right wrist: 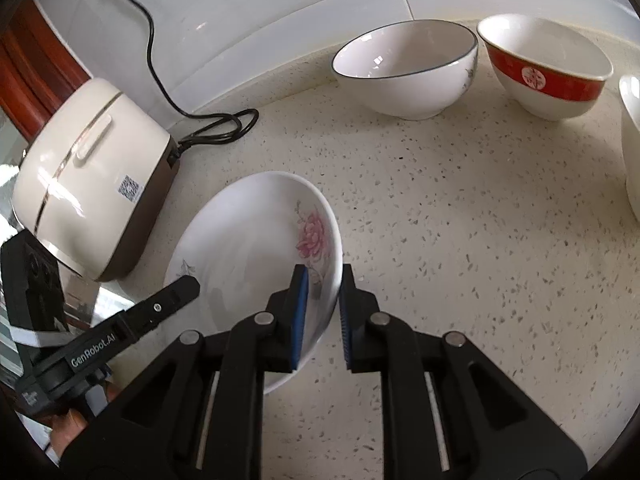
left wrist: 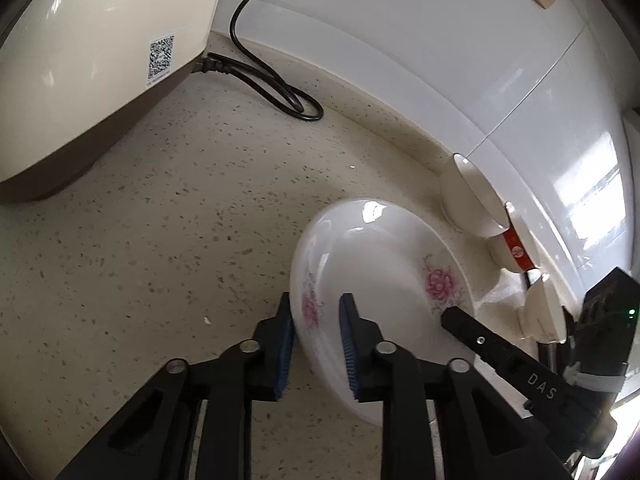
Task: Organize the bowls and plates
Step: 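Lift the rose plate with both tools and carry it to the plate stack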
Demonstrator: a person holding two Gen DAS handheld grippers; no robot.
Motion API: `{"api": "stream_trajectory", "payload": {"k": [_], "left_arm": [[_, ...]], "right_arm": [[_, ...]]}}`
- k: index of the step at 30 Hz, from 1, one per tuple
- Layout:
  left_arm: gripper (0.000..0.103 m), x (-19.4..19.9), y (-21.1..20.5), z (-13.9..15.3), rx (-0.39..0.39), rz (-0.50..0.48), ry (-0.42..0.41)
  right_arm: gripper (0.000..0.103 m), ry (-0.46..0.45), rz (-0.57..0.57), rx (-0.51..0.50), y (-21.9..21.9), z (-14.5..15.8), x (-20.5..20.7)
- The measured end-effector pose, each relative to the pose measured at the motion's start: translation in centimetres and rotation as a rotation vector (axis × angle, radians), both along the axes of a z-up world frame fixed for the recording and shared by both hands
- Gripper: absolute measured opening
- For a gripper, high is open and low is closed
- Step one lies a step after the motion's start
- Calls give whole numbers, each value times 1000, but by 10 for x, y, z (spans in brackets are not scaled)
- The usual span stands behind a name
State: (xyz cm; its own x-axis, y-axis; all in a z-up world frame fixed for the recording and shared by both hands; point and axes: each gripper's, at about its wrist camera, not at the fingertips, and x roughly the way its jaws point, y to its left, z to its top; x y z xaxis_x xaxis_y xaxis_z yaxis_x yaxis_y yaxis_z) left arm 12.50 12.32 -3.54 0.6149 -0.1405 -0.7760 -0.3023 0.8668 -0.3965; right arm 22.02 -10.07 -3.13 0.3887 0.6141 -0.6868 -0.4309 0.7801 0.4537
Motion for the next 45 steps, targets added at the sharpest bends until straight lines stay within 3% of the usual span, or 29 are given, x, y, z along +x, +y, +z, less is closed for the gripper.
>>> {"api": "stream_trajectory", "payload": {"k": [15,33,45], "left_arm": [[10,-35,10,6,-30,43,-42],[9,-83,24,47,-3,108,-137],[9,-113,36,59,20,152,-152]], "right_arm": [[15,-86,18,-51,8,10,-31],[15,-210,107,8,20,44,-70],[16,-229,184,41,29,50,-88]]}}
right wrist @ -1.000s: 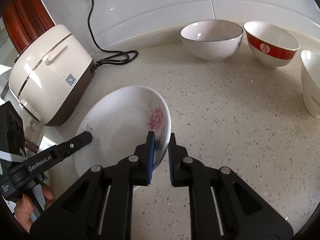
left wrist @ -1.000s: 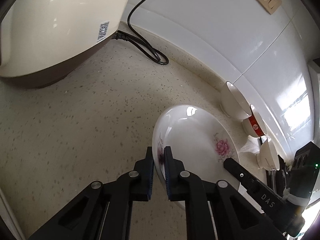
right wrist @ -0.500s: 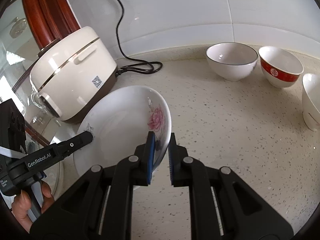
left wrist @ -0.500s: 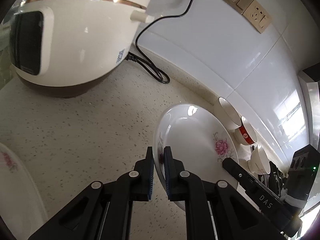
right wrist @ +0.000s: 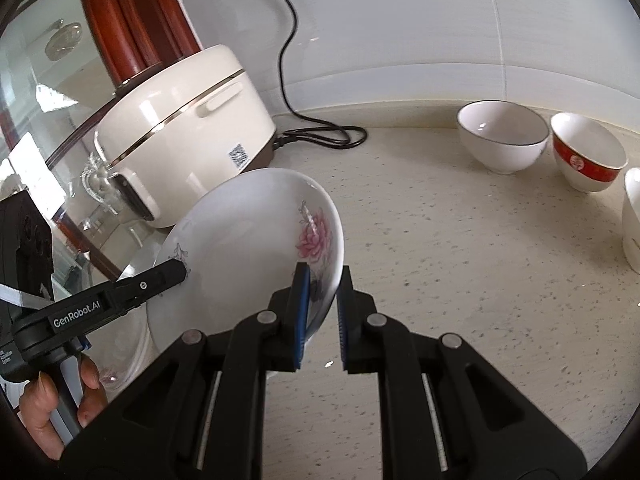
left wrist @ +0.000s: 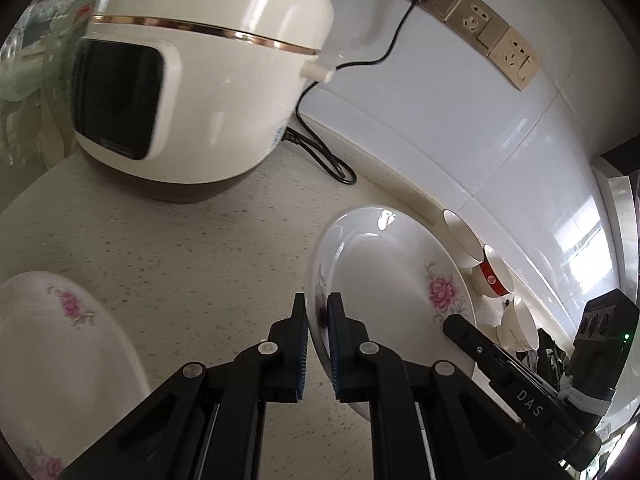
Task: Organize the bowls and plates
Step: 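Lift the rose plate with both tools and carry it to the plate stack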
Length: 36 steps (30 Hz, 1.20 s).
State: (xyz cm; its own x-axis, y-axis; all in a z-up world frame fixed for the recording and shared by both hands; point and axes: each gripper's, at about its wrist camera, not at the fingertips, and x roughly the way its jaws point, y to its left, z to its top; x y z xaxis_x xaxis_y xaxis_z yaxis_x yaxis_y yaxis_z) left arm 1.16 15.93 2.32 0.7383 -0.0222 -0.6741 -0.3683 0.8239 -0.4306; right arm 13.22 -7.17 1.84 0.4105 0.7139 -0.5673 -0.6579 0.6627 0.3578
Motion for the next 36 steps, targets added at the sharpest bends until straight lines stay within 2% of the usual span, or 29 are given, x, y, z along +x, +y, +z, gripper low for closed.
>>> {"api": "stream_trajectory", "payload": {"k": [16,36], "left_arm": [[9,-49,29,7,2,116,14],[10,-111,82,8,-20,242,44]], "right_arm": [[17,0,150,4,28,-1,-37],[17,32,297,-48,93,2,-85]]}}
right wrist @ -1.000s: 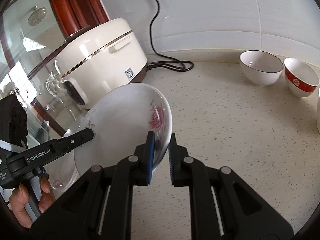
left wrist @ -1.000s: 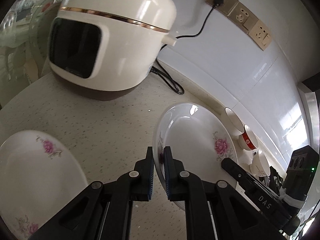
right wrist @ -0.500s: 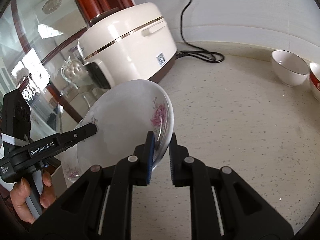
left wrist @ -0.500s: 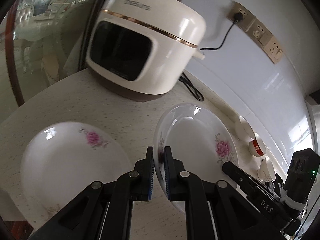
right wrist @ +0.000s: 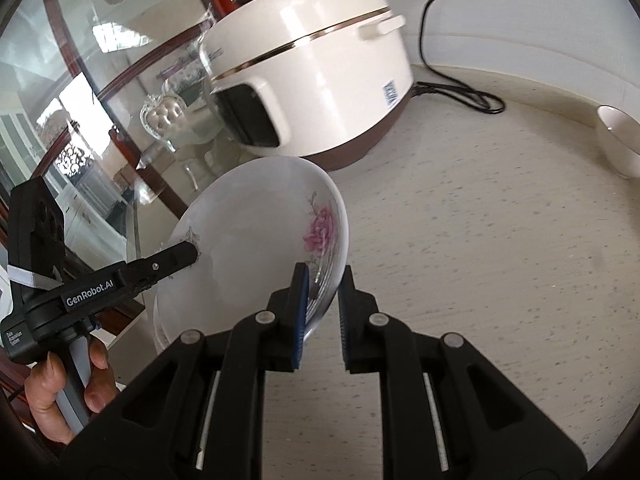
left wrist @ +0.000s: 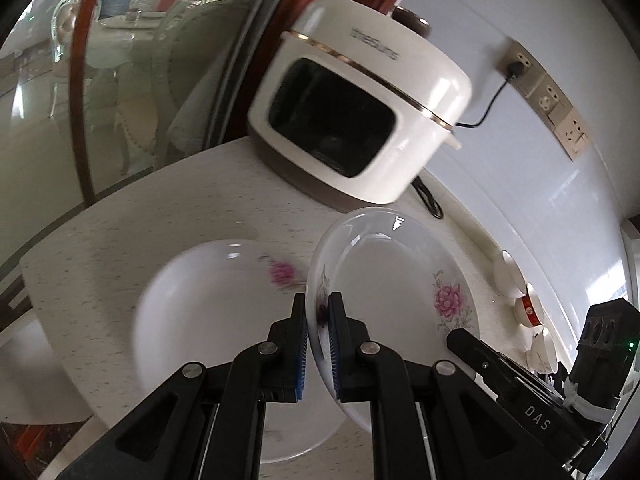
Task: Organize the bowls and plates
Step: 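Lift the rose plate with both tools and carry it to the plate stack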
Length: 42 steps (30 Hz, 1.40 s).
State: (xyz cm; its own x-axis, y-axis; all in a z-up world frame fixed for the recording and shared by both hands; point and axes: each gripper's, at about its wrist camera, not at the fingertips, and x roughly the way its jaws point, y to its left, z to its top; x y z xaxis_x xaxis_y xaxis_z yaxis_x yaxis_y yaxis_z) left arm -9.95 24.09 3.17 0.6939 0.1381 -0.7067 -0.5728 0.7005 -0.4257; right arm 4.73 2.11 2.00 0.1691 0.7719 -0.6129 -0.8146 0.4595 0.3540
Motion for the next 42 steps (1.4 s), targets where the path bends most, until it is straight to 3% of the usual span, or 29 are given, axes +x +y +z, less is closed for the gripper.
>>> {"api": "stream_trajectory", "payload": {"k": [30,42], "left_arm": [[10,-51,34,-17,-21,112,61],[12,-55,36,-20,-28,123,70]], "right_arm": [[17,38,100,-80,56,-20,-36],[18,-40,90,-112,64,-16,-47]]}}
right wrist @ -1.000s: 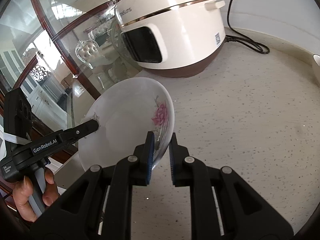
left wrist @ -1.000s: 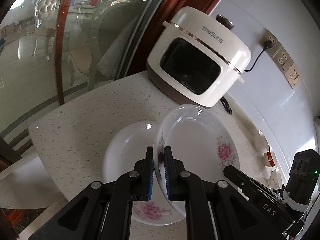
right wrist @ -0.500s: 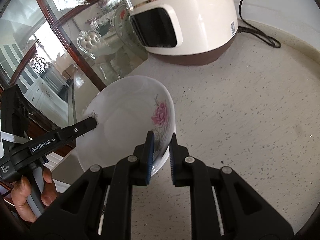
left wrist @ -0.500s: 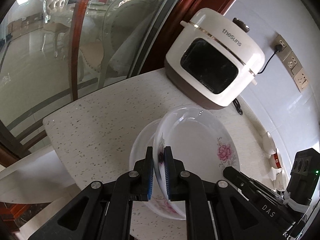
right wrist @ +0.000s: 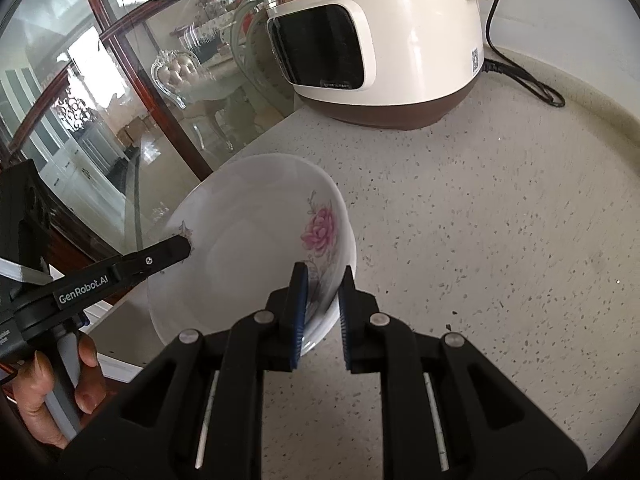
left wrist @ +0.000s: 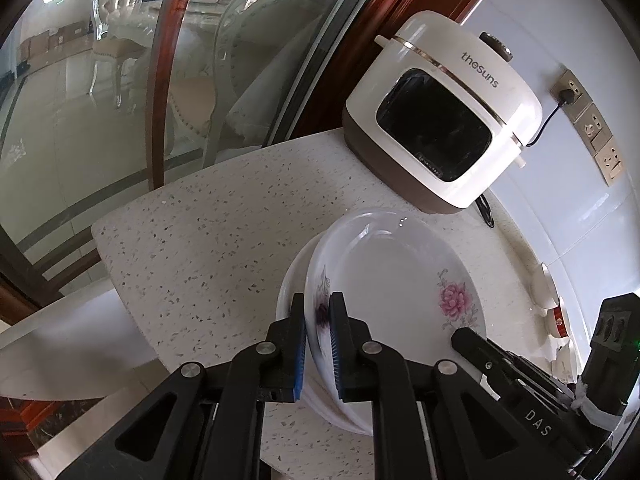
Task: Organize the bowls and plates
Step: 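Lift the rose plate with both tools and carry it to the plate stack, then lower the rose plate onto the stack and open both tools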
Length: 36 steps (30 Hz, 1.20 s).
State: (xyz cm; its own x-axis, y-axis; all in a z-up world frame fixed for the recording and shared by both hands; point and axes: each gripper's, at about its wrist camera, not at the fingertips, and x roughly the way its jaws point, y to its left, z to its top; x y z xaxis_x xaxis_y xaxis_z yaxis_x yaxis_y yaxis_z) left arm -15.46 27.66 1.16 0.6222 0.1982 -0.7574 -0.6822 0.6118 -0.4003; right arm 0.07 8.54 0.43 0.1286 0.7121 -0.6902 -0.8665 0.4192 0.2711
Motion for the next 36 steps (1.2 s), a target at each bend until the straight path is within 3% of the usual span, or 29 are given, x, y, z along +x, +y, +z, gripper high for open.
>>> {"api": "stream_trajectory", "payload": {"k": [7,21,26,32,36], "left_arm": [[11,-1,4,-3,-7,-11,-6],[11,1,5,0,-2,-2,8],[12,4,1,3,32,-1,44],[20,8,-10,8,95,-9,83],[42,6,-14,15,154,14,105]], "right_arm": [[28,-46,-10,-13,1,-1,-4],[28,-27,-16,-15,1,-9,0],[28,-21,-22,-13,-2,-9,0],[30,-24,-24,-12,-4,-9,0],[30,-26,-16,-5,-3,-10,0]]}}
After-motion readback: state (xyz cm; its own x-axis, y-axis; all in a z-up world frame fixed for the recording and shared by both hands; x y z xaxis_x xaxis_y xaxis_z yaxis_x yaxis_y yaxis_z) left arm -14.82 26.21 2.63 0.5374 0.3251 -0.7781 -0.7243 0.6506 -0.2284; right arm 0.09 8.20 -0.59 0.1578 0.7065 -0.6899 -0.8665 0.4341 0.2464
